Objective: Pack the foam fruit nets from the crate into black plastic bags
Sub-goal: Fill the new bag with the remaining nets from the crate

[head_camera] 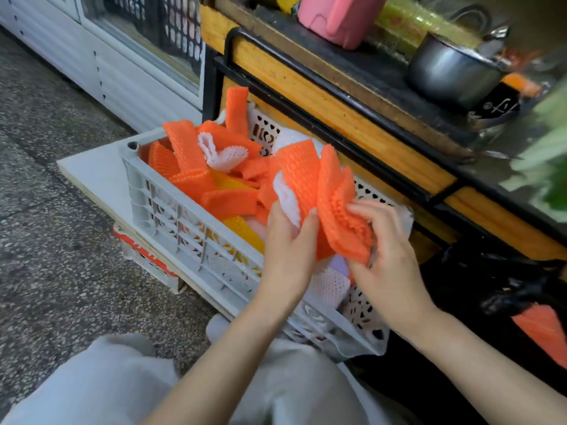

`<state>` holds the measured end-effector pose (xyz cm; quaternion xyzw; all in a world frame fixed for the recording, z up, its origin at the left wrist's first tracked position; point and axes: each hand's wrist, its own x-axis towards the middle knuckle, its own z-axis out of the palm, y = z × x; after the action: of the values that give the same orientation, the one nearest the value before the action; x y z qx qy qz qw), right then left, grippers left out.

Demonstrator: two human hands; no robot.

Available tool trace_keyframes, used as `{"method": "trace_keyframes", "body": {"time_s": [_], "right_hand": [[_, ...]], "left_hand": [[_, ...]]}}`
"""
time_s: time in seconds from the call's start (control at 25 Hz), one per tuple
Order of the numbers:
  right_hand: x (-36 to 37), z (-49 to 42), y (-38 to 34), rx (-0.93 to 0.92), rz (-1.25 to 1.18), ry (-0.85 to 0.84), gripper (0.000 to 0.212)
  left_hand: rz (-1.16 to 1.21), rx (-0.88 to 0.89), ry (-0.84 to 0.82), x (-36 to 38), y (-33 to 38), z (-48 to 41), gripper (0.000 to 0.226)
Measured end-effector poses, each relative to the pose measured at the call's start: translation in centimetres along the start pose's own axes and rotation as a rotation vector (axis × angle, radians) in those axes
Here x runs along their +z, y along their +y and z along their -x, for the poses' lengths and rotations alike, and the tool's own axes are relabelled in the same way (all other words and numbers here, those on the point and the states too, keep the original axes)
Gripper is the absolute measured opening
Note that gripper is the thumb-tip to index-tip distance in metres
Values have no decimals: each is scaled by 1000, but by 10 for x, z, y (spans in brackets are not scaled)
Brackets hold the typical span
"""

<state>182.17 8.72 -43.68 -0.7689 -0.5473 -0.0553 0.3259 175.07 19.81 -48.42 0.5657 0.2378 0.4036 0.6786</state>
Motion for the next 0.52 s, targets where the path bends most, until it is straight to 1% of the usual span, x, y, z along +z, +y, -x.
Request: {"method": "trace_keyframes", "body": {"time_s": [0.08,0.16,0.2,0.24,0.28,0.4,0.44,0.48,0.52], "right_hand": [[-16,5,-3,56,-41,-87,59],[-36,11,-11,115,-86,-134,60],[-46,14,-15,151,-132,-117,61],[-57,16,-19,177,-175,-71,62],[-69,19,-21,184,-204,16,59],[-104,30,-19,256,-364,352,40],[-117,35,-15,284,-420,426,36],[-131,44,-12,302,-447,477,40],[-144,54,-8,317,-438,515,50]], "left_hand": [[49,-67,-36,8,7,6,46],[46,-40,-91,18,22,9,54],[8,0,-121,25,30,9,59],[-39,46,-145,34,39,9,63],[-80,95,-169,47,49,11,64],[-176,304,-246,88,78,28,58],[-222,386,-279,104,87,38,57],[-272,463,-326,121,95,50,59],[-318,514,-394,138,102,63,65]]}}
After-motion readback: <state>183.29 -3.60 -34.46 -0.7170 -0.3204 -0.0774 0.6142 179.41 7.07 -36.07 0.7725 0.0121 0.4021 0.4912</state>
